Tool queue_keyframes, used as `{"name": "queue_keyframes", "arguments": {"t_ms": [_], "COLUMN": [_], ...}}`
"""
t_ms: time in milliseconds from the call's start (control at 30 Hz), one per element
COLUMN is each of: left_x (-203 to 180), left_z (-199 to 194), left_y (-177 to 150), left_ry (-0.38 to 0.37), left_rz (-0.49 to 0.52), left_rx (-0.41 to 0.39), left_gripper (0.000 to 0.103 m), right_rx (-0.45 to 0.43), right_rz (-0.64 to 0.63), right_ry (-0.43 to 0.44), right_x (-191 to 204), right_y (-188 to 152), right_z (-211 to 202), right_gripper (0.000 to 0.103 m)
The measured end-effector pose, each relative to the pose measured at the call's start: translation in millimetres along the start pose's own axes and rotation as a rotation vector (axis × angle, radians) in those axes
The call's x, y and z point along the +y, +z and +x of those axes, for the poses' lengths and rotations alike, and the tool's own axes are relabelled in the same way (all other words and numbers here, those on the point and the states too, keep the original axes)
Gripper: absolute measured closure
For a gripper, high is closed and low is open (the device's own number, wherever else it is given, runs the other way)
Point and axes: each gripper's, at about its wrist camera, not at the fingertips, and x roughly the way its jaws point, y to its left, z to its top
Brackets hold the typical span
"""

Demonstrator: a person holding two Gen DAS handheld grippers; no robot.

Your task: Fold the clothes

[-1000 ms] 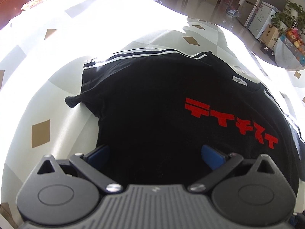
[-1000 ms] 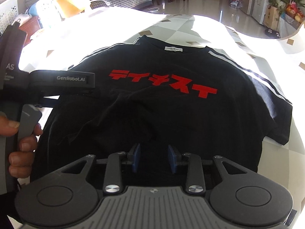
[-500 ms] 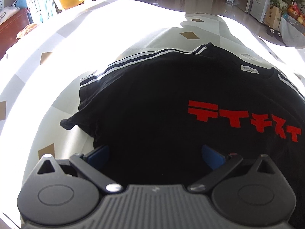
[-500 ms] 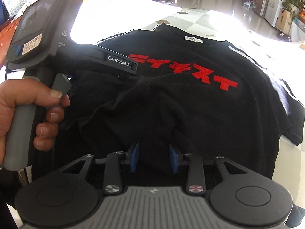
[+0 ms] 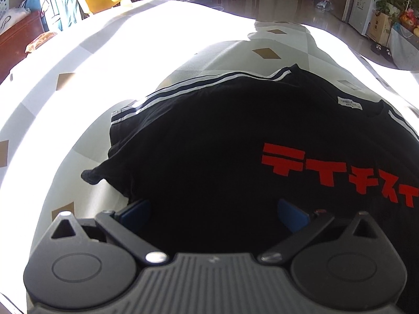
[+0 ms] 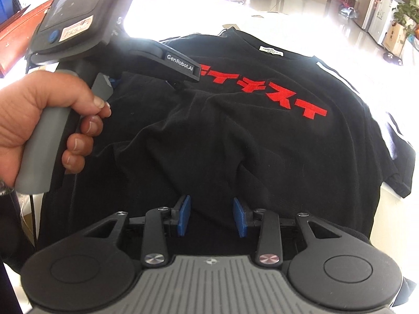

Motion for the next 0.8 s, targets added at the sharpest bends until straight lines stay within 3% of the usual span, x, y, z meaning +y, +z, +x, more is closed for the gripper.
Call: {"name": "queue_keyframes", "arguments": {"t_ms": [267,467,600,800], "left_x": [1,2,3,5], "left_z": [-3,-3,-4,-7], "left_y": [-2,-2,0,0], "left_ry": [0.003,0.002,-0.014,-0.049], "left_rz": [-0.005,-0.003,0.01,0.056], "left_rx": [0.001,-0.001,0.015,0.051], "left_gripper": [0.0,0.0,0.0,0.0], "right_rx": [0.008,-0.032,-0.065,-0.014], "right_rz": [-0.008,0.026,0.037,-0.007], "right_ry": [0.001,0.0,0.084,0.187], "right_x": [5,3,3,21], "right_y": [-14,-18,-21,-28], "right_z": [-11,-24,-37,-32], "right_gripper": [0.068,0.068,0.068,0.067]}}
